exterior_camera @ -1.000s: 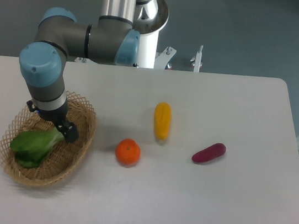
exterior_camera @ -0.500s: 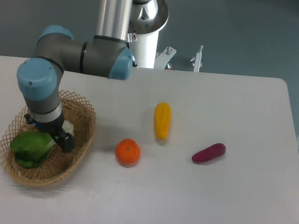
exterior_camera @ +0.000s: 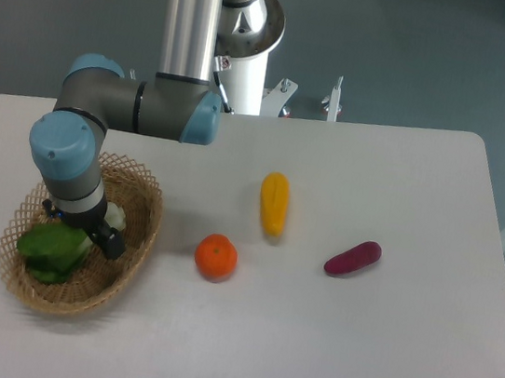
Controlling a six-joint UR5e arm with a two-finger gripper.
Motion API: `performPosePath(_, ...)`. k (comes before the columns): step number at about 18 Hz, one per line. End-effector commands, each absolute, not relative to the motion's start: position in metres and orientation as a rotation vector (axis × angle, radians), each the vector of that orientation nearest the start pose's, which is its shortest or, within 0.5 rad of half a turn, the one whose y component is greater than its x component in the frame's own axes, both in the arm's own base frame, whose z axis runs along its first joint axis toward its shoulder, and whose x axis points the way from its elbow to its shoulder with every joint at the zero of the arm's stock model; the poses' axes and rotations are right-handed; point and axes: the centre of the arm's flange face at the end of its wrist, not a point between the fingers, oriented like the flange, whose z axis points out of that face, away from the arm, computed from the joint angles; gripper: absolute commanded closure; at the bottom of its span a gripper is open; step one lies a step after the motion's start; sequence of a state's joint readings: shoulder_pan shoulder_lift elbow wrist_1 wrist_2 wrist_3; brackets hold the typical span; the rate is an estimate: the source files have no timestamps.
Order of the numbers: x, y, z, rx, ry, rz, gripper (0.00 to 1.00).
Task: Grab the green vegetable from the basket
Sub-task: 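Lower the gripper onto the bok choy stem and close it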
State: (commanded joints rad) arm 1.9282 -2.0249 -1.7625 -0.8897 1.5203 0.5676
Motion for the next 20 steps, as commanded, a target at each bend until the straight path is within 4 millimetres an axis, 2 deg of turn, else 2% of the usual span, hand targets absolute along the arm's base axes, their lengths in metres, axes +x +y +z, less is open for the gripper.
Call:
performPosePath(5, -0.078, 0.612, 0.211, -3.070, 0.323, -0.078, 0.00)
performPosePath(7, -0.072, 0.612, 0.212, -3.069, 0.337, -0.081, 0.23)
performPosePath(10, -0.069, 0.611, 0.210, -3.075, 0.340, -0.089, 0.80)
performPosePath(11, -0.069, 0.610, 0.214, -3.071, 0.335, -0.086, 0.95)
performPosePath(12, -0.069, 0.609, 0.217, -3.068, 0.328, -0.083, 1.00)
performPosePath(18, -0.074, 0.608, 0.232, -3.040, 0.310, -0.080, 1.00)
performPosePath(20, -0.077, 0.607, 0.248, -3.009, 0.298, -0.086, 1.00)
